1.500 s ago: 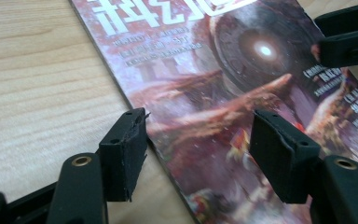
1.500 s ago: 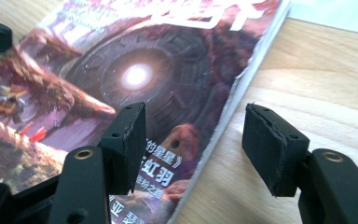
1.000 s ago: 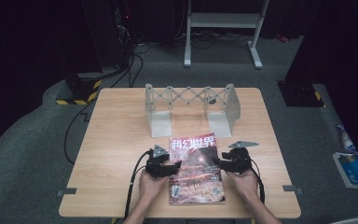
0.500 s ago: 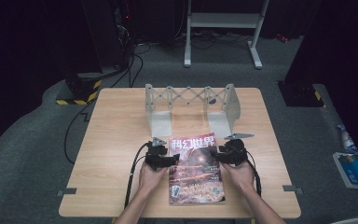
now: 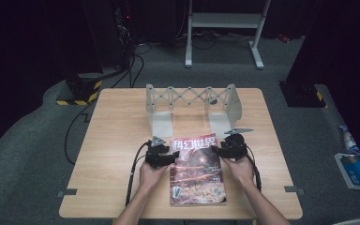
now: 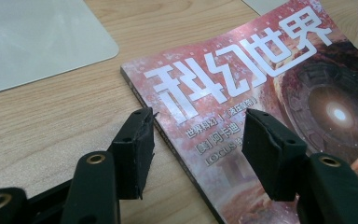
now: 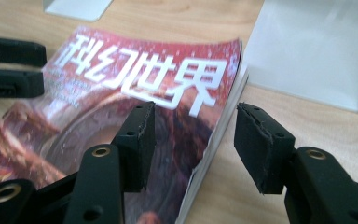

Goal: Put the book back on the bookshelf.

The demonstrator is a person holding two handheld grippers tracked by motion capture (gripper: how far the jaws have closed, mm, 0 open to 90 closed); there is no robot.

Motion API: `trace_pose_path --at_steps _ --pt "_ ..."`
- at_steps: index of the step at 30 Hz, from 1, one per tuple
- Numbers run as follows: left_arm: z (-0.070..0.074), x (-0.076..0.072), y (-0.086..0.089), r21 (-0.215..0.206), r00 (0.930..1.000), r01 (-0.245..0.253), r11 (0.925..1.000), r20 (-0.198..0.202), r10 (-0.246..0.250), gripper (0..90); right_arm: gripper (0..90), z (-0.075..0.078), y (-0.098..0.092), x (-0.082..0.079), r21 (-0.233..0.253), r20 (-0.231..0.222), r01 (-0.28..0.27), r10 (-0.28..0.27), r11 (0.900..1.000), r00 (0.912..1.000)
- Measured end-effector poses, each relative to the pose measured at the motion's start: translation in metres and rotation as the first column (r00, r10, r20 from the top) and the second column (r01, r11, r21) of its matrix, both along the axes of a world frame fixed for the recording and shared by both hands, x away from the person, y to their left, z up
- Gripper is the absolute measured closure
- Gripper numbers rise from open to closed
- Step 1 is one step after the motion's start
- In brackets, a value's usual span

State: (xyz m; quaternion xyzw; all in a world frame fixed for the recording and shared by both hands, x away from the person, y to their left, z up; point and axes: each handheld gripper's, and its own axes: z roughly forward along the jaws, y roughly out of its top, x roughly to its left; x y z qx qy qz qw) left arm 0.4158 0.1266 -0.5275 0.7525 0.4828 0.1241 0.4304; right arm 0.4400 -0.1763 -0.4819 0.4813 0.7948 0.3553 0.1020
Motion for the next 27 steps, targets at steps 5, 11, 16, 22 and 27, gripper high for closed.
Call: trace_pose_path --at_steps 5,11,16,22,27 --pt "0.002 0.002 -0.006 0.082 0.9998 -0.007 0.9966 0.02 0.006 42.2 46.5 -0.003 0.003 0.008 -0.007 -0.03 0.006 -0.006 1.0 0.9995" --pt "-0.001 0.005 -0.013 0.087 0.9986 -0.025 0.9959 0.049 0.021 39.9 42.8 -0.004 0.007 0.015 -0.025 -0.046 0.028 -0.03 0.999 0.9985" --pt "-0.003 0.002 -0.014 0.072 0.997 -0.036 0.9968 0.07 0.031 38.4 40.5 -0.011 0.007 0.021 -0.042 -0.08 0.035 -0.038 0.998 0.9961" --pt "-0.004 0.0 -0.015 0.078 0.9964 -0.041 0.9961 0.078 0.035 38.9 39.1 -0.018 0.011 0.025 -0.042 -0.091 0.042 -0.046 0.998 0.9947" --pt "-0.004 -0.001 -0.016 0.075 0.9962 -0.042 0.9963 0.079 0.036 39.0 37.9 -0.015 0.019 0.032 -0.064 -0.121 0.05 -0.058 0.997 0.991"
